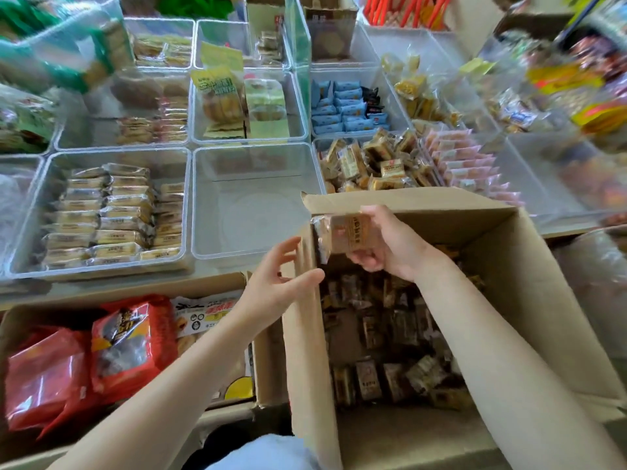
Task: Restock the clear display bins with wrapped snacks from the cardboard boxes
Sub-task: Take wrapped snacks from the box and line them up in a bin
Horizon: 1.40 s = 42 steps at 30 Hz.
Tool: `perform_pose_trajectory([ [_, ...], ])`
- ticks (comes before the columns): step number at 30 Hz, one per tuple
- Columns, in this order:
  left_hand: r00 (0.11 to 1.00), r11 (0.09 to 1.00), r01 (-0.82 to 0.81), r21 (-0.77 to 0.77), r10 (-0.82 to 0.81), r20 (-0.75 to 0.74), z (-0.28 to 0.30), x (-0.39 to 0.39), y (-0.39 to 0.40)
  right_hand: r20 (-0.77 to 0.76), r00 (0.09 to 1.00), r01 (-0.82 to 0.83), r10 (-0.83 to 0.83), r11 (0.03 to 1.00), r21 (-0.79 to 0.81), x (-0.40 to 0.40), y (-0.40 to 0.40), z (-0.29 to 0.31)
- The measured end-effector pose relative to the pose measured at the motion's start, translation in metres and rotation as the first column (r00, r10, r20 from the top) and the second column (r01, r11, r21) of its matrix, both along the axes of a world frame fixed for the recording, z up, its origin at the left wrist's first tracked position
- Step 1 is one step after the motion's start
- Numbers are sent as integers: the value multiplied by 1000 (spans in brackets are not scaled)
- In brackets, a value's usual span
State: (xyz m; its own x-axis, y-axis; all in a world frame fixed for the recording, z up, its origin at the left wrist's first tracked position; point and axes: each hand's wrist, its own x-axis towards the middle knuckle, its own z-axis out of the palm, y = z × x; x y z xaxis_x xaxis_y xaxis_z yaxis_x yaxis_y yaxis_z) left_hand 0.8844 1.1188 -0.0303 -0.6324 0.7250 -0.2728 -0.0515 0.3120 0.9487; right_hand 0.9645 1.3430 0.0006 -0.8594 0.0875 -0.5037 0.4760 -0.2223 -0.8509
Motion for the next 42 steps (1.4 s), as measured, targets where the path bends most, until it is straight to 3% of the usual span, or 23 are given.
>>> perform_pose_trajectory([
  [4, 989, 971, -145, 192, 139, 43, 37, -29, -18, -108, 993, -43, 45, 999, 25, -40, -54, 36],
  [7, 960, 941, -275, 197, 278, 14, 49, -68, -51, -71, 997, -16, 27, 987, 159, -78, -97, 36],
  [10, 976, 972, -206, 114, 212, -40, 42, -113, -102, -119, 991, 0, 58, 900, 436, -115, -130, 24],
  [12, 985, 995, -86, -48, 78, -152, 28, -143, -134, -85, 975, -145, 206, 877, 458, -135, -152, 14],
  [14, 987, 993, -15, -115, -3, -160, 12, -167, -160, -20, 954, -266, 301, 870, 416, -152, -176, 1],
  [16, 993, 995, -51, -89, 41, -108, -4, -182, -180, 1, 957, -266, 290, 877, 400, -169, -200, -12],
  [19, 941, 968, -199, -155, 144, -306, -44, -204, -206, 14, 978, -181, 206, 825, 535, -201, -227, -26],
  [22, 808, 852, -269, -449, -55, -587, -90, -219, -239, -1, 985, -103, 174, 588, 803, -235, -243, -39],
  [24, 731, 800, -247, -547, -216, -647, -115, -219, -257, 3, 964, -102, 266, 358, 928, -259, -250, -50],
  [27, 656, 795, -224, -564, -305, -691, -132, -217, -267, 312, 849, -263, 427, -170, 950, -295, -265, -70],
  [28, 652, 795, -224, -563, -307, -693, -134, -218, -267, 429, 801, -327, 417, -295, 898, -303, -272, -78],
  [29, 651, 794, -226, -564, -308, -694, -136, -220, -268, 506, 766, -380, 398, -355, 854, -309, -277, -87],
  [30, 648, 792, -229, -566, -310, -695, -138, -221, -268, 550, 744, -438, 380, -345, 830, -312, -283, -95],
  [34, 640, 787, -215, -578, -333, -692, -139, -222, -268, 574, 740, -582, 351, -95, 808, -311, -285, -114],
  [37, 644, 775, -211, -596, -349, -681, -141, -222, -268, 489, 775, -517, 400, -45, 855, -299, -281, -119],
  [42, 684, 753, -187, -631, -361, -634, -137, -222, -264, 429, 795, -546, 429, 199, 814, -264, -284, -116],
])
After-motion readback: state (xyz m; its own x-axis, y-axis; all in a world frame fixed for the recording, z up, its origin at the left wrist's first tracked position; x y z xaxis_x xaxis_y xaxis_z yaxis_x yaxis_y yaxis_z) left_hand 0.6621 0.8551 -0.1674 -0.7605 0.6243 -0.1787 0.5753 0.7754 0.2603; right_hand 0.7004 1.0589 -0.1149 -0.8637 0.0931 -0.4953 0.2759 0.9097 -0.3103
